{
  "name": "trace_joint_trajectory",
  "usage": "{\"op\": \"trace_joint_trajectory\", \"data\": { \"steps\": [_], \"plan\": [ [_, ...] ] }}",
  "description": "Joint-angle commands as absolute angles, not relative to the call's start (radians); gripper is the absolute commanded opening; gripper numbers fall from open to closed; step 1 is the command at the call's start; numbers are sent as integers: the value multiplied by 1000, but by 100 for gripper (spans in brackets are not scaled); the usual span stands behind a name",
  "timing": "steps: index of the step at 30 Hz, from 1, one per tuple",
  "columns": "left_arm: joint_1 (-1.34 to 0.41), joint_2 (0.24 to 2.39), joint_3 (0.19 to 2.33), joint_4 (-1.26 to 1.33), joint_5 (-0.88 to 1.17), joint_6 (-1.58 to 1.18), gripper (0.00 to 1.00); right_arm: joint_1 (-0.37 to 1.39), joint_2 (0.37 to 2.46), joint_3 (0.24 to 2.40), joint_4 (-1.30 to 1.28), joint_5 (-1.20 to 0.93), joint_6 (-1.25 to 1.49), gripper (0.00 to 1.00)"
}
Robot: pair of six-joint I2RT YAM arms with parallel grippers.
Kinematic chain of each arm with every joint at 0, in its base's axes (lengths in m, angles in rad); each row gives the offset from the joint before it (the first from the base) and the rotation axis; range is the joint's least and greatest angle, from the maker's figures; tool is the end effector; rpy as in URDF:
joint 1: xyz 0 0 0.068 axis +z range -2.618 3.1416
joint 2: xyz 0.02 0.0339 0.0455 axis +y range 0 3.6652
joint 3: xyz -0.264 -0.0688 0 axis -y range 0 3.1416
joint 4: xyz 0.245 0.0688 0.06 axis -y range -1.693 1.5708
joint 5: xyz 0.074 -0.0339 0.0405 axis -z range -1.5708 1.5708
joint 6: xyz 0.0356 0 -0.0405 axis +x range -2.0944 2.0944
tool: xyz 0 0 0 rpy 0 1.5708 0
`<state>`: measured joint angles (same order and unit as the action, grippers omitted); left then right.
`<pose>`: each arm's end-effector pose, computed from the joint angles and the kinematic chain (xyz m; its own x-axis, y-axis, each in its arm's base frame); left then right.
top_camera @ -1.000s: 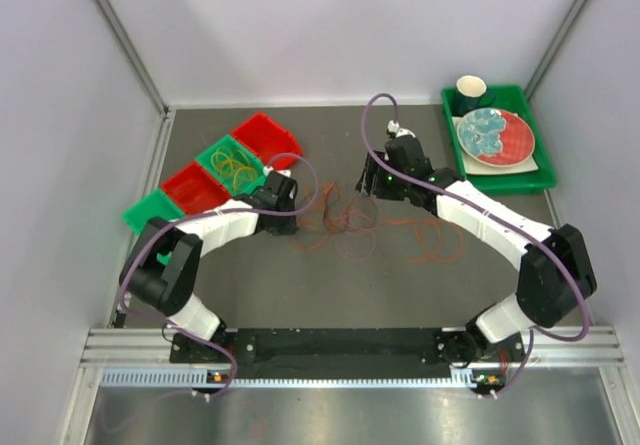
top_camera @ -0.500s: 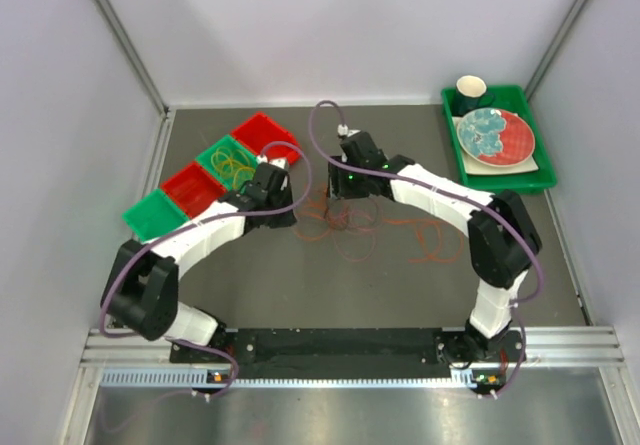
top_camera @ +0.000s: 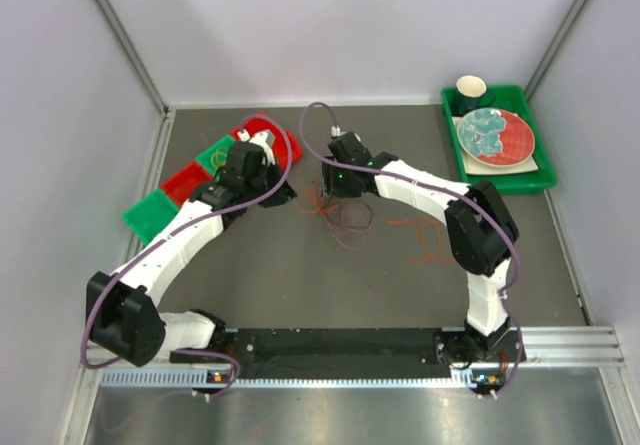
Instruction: Untangle the cables
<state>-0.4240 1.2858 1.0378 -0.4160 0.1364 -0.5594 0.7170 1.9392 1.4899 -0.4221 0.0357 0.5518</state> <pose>0.2569 -0.1213 0.2975 -0.7442 -0.2409 -0.6230 0.1301 0.8626 -0.4890 0.3267 0.2832 0.2236 -0.8264 -0.0254 -0.5625 -0.2421 0.9180 0.3142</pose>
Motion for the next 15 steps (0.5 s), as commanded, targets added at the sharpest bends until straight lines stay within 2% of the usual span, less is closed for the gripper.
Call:
{"op": "trace_joint_trajectory", "data": {
  "steps": [1,15],
  "plan": [
    [-423,1281,1051,-410,169,-577,0,703,1986,1571,-449,113,597,47],
    [-422,1270,1040,-408,172,-580,0,667,2008,1528,-426,149,646,44]
  ]
}}
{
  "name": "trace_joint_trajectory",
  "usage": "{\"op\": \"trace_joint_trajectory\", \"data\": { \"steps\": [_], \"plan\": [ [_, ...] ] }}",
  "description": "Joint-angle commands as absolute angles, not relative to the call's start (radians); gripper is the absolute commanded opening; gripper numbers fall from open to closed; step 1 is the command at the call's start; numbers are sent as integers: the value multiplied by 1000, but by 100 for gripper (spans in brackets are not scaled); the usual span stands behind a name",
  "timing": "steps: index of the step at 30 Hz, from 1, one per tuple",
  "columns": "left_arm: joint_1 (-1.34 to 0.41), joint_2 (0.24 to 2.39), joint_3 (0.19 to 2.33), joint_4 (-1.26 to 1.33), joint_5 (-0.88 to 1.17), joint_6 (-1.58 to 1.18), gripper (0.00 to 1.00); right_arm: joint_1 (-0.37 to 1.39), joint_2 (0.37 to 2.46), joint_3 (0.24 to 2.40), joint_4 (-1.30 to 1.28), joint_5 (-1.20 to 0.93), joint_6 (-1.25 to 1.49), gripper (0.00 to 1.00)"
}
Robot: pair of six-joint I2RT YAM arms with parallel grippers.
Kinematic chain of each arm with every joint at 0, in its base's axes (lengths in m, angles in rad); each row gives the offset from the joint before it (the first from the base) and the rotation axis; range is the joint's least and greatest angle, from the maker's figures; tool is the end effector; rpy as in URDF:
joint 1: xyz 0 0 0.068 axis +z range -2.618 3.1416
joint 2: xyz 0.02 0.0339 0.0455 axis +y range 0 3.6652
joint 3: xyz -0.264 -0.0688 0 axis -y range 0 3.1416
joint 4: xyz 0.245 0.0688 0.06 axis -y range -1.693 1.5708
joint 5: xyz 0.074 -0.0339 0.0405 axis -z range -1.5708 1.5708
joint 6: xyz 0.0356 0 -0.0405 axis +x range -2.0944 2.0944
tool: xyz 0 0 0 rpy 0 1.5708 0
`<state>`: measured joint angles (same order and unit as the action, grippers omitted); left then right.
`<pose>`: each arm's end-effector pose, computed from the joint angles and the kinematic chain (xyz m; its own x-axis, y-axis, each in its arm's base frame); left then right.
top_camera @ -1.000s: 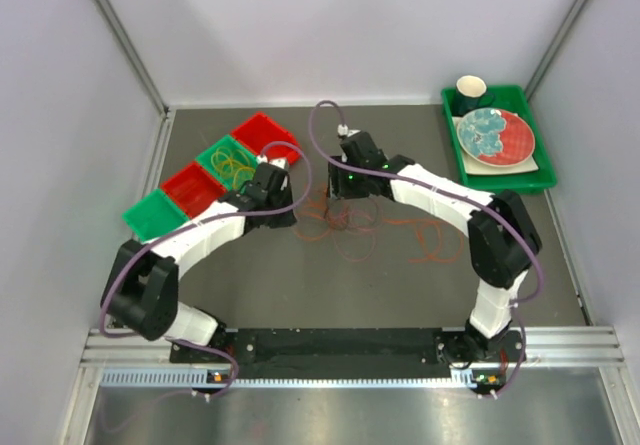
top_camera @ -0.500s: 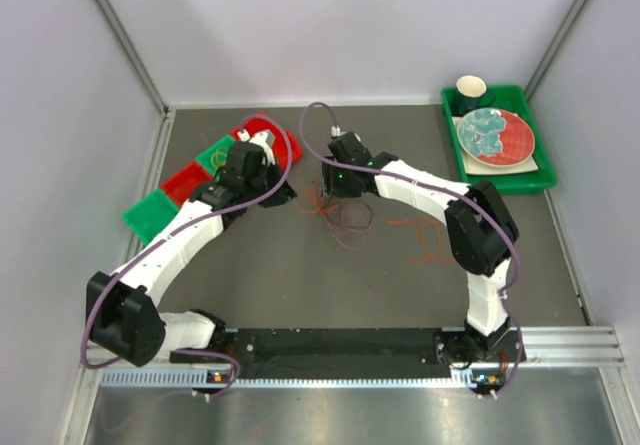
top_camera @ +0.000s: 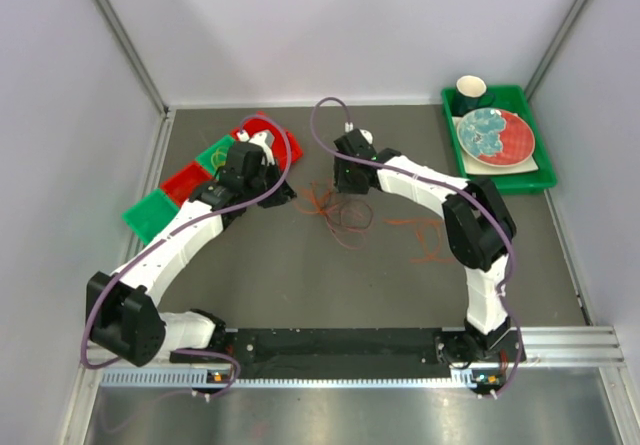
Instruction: Untangle the cables
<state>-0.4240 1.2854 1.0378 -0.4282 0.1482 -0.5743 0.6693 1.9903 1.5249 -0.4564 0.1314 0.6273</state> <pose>0.2559 -0.1213 0.2966 -0.7568 -0.2479 -0.6049 0.1201 0.8569 -0.5014 0.3475 0.2690 0.2112 -0.8304 0.0850 -0.5506 -0.0810 0.9594 0.2702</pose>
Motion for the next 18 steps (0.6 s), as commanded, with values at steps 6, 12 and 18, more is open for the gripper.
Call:
{"op": "trace_joint_trajectory", "data": {
  "steps": [6,12,18],
  "plan": [
    [-420,1256,1049,-417,158,-578,0,666,2069,1569,-423,111,664,30],
    [-414,1244,1072,-420,141,-574,0,651,2010,1565,-439,167,650,0],
    [-319,1261,994,-356,139,-580,0,595,1694,1506,-414,178,574,0]
  ]
}}
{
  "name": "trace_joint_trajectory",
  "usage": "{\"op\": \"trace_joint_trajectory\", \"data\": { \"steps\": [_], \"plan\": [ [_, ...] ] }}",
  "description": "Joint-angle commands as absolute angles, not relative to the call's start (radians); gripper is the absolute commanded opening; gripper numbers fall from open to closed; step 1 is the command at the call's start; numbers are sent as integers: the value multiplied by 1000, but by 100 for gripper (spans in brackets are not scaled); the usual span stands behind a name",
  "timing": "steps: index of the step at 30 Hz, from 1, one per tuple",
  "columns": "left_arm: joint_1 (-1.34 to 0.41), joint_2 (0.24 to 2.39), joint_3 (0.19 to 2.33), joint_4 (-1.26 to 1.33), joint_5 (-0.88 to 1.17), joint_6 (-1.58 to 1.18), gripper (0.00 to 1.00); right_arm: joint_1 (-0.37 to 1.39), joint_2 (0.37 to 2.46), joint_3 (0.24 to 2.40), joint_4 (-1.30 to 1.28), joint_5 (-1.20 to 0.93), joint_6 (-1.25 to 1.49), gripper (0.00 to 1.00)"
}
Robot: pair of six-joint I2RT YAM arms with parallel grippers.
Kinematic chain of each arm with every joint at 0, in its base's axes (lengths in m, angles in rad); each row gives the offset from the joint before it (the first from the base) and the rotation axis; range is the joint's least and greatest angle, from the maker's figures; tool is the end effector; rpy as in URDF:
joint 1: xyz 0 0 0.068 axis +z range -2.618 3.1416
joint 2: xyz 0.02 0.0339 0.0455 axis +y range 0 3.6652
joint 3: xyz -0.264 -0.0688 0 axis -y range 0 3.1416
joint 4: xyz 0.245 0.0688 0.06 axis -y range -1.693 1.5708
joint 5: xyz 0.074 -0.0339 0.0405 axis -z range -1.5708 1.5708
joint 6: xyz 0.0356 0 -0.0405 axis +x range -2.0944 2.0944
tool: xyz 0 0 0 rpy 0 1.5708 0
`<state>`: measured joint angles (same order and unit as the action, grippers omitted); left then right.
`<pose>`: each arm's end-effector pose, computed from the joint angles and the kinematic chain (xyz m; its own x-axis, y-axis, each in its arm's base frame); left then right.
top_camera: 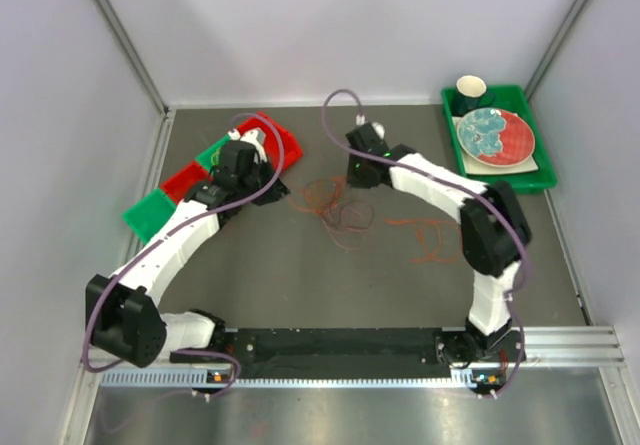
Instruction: Untangle the cables
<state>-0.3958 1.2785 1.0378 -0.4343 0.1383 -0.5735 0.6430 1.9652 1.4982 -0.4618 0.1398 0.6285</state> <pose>0.2578 -0.1130 0.2979 -0.7454 -0.2710 -0.6091 0.0913 0.8635 -0.4960 0.3492 0.2554 0.2130 -0.8283 0.1069 -0.5500 -0.0494 0.9639 0.2618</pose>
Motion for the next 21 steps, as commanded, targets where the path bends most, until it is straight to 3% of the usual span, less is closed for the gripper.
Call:
{"op": "trace_joint_trajectory", "data": {
  "steps": [1,12,21],
  "plan": [
    [-257,1276,973,-327,205,-589,0,589,1660,1514,-417,178,555,0],
    [-12,1333,1029,-351,207,-540,0,485,1313,1575,-483,229,482,0],
    [132,1339,1106,-382,218,-512,0,339,1319,1398,-443,129,517,0]
  ]
}}
